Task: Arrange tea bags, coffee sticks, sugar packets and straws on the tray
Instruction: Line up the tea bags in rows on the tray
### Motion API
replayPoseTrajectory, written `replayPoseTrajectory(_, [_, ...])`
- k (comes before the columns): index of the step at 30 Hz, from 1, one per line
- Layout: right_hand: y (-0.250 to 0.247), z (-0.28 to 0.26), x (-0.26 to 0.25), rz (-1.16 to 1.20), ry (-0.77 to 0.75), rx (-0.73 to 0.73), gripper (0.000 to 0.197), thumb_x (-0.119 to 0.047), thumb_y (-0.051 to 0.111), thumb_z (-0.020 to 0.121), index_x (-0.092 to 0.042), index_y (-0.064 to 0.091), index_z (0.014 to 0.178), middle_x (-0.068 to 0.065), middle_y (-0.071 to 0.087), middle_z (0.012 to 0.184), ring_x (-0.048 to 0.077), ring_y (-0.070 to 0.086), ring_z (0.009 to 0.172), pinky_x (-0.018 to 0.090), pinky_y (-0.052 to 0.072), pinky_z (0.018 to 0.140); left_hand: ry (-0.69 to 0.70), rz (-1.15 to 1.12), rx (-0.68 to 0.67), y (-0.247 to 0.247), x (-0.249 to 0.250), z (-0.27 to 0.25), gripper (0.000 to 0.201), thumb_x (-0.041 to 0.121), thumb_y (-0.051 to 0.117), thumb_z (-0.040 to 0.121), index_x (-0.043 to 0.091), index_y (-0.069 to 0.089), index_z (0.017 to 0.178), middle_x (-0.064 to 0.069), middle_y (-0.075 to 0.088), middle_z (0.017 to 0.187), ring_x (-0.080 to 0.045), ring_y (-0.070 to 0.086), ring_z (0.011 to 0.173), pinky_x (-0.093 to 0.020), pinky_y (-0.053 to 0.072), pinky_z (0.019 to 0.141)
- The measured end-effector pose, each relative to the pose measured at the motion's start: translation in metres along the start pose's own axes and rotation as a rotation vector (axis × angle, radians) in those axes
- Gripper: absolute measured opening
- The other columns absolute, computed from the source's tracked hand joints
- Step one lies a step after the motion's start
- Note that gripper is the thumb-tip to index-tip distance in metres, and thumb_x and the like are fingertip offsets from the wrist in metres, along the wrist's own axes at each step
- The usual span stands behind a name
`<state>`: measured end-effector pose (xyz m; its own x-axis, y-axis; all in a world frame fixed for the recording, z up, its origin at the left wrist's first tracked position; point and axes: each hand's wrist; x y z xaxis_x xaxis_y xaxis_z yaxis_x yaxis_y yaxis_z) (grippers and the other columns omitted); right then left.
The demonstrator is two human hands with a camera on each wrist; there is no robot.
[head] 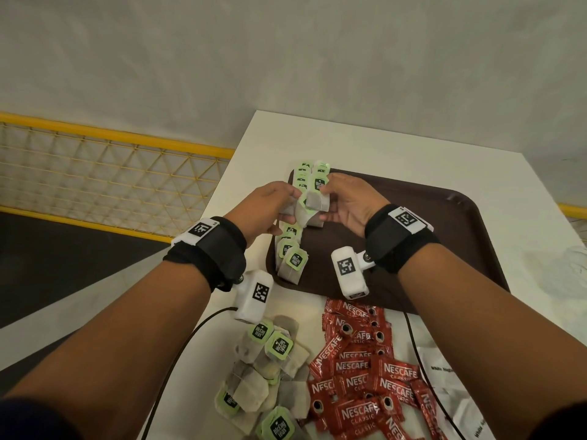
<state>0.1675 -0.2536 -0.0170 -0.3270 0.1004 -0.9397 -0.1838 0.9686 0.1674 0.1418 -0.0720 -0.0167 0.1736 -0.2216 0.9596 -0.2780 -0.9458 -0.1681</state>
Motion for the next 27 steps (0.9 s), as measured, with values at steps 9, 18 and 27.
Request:
replayPoseTrajectory(9, [-0.002,-0.004,0.006,-0.124,-0.13,0.041,0.008,-0.008,0.066,0.089,-0.006,0.06,0.094,0.012,0.064,0.09,0.014,0.058,0.063,0.022,0.046,0.055,0.041,-0.011,0.036,0.003,-0.005,0.001,0.006,0.018,0.054,0.098,0.015,0.059,0.096,-0.009,0.06,0.086,-0.007,0.053,0.062,-0.022,0.04,0.055])
replayPoseTrajectory(18, [-0.003,-0.008,0.009,-0.227,-0.258,0.022,0.02,-0.008,0.072,0.083,-0.001,0.067,0.101,0.021,0.06,0.097,0.014,0.061,0.072,0.023,0.048,0.062,0.105,-0.03,0.269,0.004,-0.002,0.003,0.016,0.01,0.054,0.094,0.016,0.059,0.081,-0.004,0.056,0.072,-0.009,0.047,0.055,-0.011,0.038,0.042])
replayPoseTrajectory(27, [-0.011,-0.019,0.0,-0.216,-0.205,-0.047,0.01,-0.004,0.067,0.086,-0.012,0.063,0.087,0.012,0.063,0.094,0.016,0.062,0.079,0.025,0.047,0.065,0.379,0.226,0.386,-0.002,-0.008,-0.001,0.007,0.025,0.063,0.092,0.019,0.066,0.089,0.002,0.063,0.09,-0.013,0.058,0.081,-0.034,0.047,0.073])
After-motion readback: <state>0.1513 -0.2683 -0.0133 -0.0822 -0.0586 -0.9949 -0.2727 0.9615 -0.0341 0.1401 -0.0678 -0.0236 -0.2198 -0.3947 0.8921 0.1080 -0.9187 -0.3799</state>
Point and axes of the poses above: each hand's wrist, its own z-axis towards the middle knuckle, its own y-axis out of the palm, x = y × z
